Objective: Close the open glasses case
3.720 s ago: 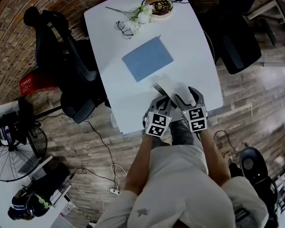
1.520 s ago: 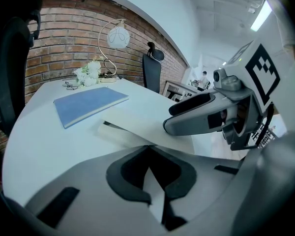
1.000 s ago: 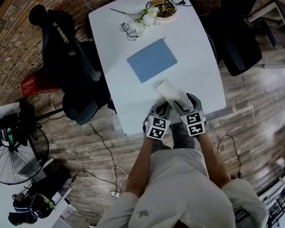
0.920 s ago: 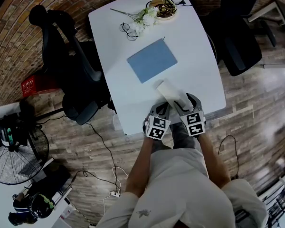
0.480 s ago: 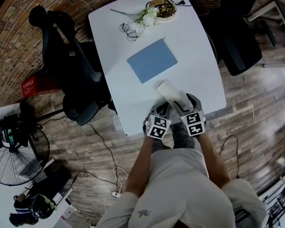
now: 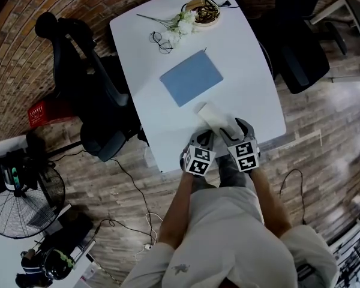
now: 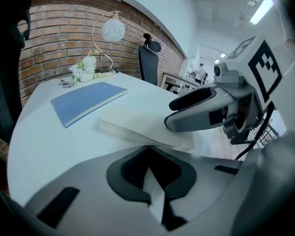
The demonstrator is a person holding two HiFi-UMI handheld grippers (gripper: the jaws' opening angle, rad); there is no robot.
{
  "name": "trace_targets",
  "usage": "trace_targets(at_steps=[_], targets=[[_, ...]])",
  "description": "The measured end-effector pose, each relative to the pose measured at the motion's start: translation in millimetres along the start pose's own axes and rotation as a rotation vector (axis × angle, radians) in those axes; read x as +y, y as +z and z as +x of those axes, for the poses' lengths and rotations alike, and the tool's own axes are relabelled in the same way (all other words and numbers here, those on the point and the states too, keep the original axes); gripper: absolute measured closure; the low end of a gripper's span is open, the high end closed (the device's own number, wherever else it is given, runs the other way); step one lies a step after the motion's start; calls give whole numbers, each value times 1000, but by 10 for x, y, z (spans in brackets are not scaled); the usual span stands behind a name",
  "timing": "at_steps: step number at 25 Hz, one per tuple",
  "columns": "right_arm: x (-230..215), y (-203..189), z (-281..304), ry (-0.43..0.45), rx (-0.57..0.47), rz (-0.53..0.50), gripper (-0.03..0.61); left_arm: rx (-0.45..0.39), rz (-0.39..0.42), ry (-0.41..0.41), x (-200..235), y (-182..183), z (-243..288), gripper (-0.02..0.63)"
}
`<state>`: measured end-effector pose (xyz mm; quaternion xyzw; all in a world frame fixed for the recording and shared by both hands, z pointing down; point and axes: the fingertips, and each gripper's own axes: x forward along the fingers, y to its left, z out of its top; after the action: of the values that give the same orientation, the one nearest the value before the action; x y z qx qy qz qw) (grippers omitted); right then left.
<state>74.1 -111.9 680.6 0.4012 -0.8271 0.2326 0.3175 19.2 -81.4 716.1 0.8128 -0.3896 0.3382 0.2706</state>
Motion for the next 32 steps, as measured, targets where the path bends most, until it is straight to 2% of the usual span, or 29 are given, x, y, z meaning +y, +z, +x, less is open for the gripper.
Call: trace_targets(at_steps=[8,15,17,25,32], targets=[[22,93,-67,-36,-29,13,288,-47,28,-10,64,124,-150,609],[63,422,-357,-102,-121,27,291,-201,72,-24,171,592,-581,609],[73,562,-483,-132,-165,37,332,-251,86,-38,194,742,-707,609],[216,1000,-1045,-243,-312,56,334,-409,167,-104,106,1230,-1259,609],[487,1168,-1442,-338,-395,63,334,-498,222,-166,0,1385,-1675,609]])
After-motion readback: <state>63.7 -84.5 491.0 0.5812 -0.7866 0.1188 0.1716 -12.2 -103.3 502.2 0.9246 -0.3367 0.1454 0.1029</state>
